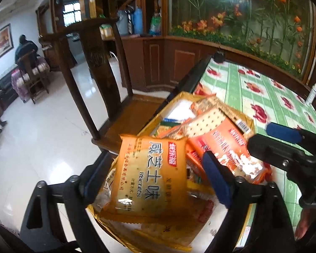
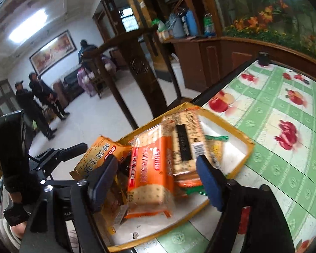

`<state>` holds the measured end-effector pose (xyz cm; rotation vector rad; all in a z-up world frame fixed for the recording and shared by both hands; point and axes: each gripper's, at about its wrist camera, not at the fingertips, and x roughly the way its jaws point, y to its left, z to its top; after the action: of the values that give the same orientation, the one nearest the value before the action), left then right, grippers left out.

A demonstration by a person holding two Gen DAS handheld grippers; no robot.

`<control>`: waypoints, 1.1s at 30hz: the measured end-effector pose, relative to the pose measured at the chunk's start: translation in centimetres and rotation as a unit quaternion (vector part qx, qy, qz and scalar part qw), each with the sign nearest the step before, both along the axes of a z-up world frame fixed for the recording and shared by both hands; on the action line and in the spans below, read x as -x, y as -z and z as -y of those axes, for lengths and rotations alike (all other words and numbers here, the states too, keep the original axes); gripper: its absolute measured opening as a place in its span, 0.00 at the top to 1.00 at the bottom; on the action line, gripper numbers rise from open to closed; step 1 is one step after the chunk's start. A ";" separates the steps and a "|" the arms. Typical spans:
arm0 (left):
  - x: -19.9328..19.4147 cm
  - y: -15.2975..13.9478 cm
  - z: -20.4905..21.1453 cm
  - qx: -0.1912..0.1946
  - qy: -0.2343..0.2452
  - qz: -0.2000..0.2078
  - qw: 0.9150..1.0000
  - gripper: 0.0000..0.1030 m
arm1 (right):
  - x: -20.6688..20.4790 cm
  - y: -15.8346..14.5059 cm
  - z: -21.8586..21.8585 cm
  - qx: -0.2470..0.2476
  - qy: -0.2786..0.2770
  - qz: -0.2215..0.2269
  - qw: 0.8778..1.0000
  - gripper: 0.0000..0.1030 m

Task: Organize snacks

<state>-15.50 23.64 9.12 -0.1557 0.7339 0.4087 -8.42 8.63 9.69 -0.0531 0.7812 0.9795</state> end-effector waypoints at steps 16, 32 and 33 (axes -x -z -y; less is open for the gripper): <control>0.2 -1.0 4.6 -0.033 0.008 0.048 0.998 0.06 | 2.1 -0.8 5.5 0.017 0.105 0.103 0.989 0.18; 1.2 -0.6 3.8 -0.061 -0.025 0.047 0.997 0.05 | 2.7 0.4 4.6 0.032 0.109 0.118 0.987 0.05; 1.3 -0.6 3.6 -0.061 -0.028 0.047 0.997 0.05 | 2.7 0.4 4.4 0.033 0.107 0.118 0.987 0.05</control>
<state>-16.77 20.02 9.69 -0.0804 0.6108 0.4959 -11.13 4.20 9.30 -0.1365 0.5875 0.7281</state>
